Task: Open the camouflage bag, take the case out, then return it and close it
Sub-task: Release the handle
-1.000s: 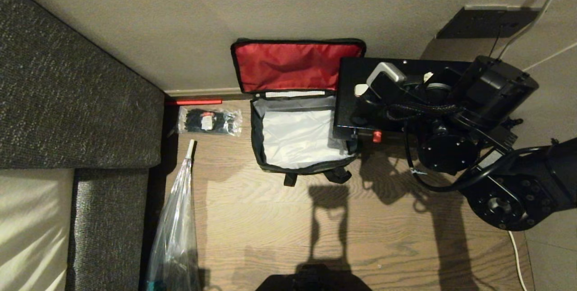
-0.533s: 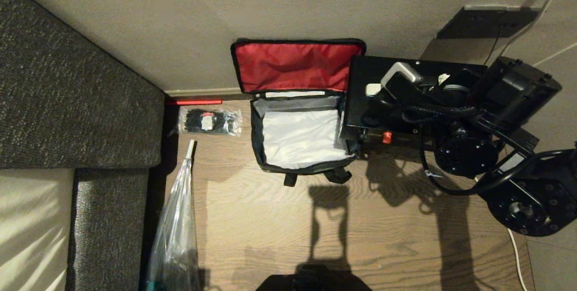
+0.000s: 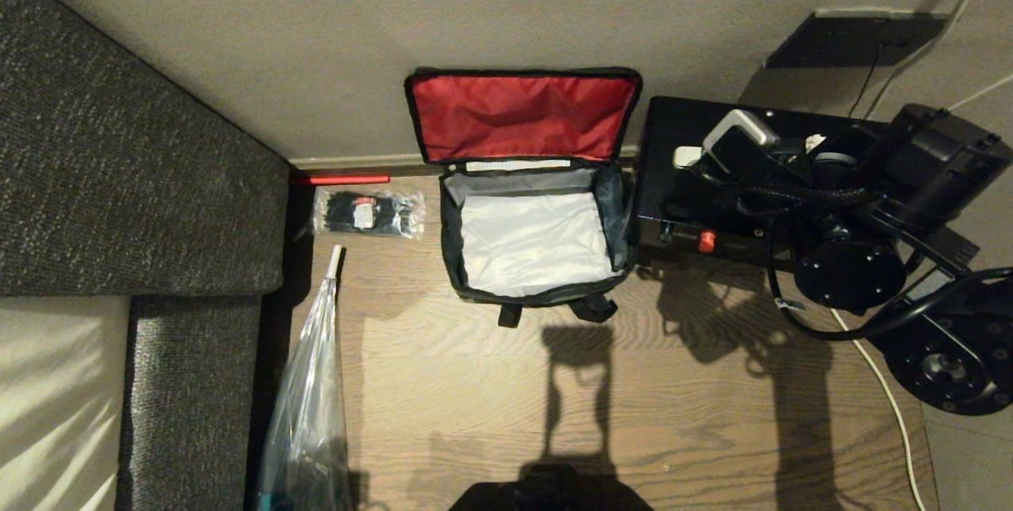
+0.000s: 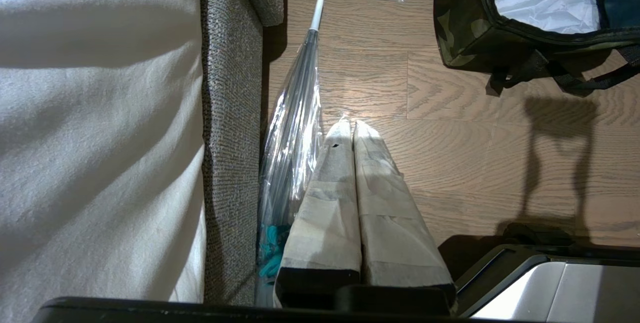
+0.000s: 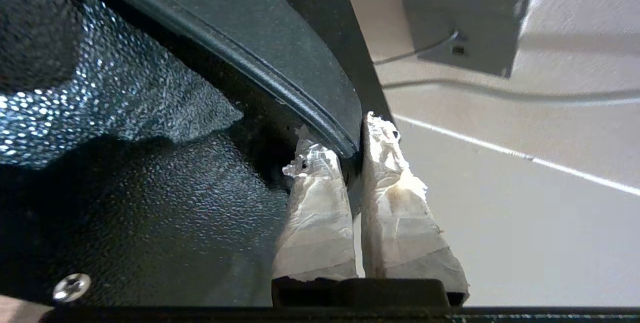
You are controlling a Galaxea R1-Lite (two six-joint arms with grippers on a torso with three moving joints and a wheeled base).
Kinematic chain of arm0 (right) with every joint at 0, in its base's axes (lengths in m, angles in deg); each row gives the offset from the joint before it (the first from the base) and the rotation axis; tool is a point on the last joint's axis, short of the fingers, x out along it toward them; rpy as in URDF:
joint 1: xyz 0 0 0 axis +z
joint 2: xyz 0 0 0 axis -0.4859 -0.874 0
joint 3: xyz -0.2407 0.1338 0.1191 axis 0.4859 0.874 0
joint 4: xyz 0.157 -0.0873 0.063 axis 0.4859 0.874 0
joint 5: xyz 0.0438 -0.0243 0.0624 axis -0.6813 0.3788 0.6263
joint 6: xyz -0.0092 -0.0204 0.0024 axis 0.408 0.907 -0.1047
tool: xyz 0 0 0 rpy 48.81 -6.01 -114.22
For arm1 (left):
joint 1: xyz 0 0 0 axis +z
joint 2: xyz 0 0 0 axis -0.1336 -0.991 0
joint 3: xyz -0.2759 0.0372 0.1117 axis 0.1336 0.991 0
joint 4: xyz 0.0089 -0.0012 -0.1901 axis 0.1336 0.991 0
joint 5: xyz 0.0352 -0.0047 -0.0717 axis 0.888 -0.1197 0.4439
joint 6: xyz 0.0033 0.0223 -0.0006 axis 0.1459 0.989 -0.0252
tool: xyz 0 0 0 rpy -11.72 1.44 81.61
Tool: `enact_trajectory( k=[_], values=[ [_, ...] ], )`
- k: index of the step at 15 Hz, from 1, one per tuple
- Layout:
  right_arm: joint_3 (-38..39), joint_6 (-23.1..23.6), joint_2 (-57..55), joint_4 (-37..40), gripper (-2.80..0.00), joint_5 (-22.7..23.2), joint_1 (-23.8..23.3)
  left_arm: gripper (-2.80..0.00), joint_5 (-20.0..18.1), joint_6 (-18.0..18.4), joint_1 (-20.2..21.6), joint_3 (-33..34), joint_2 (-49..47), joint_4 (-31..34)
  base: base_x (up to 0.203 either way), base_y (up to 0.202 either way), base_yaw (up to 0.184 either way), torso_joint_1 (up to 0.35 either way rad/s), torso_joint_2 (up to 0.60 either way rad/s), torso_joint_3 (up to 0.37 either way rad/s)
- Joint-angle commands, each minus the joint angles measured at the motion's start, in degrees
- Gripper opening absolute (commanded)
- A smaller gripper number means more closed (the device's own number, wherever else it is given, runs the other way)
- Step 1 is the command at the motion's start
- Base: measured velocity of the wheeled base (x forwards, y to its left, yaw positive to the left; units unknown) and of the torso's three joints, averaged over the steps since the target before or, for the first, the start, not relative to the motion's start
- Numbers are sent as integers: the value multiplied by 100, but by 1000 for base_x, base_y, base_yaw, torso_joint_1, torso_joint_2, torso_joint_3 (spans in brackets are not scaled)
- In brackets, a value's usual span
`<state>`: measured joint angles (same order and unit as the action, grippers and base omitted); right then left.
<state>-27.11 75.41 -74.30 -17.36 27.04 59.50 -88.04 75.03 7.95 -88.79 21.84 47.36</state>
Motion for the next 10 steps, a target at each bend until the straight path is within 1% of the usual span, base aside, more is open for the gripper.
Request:
enact_trajectory(
  k=[1,7,8,10],
  values=[
    [54,39,32,-42,-280,-40,-205,-280,7,-2,0,18,11,0,0,0,0,0,0,0],
    [177,-37,75,-24,-280,-31,-729,-280,9,-2,0,18,11,0,0,0,0,0,0,0],
    [311,-129,28,-24,-280,-31,-836,-280,7,-3,0,18,11,0,0,0,0,0,0,0],
    [408,-373,-253,-29,-280,-28,-893,-280,6,-2,8,18,11,0,0,0,0,0,0,0]
  ],
)
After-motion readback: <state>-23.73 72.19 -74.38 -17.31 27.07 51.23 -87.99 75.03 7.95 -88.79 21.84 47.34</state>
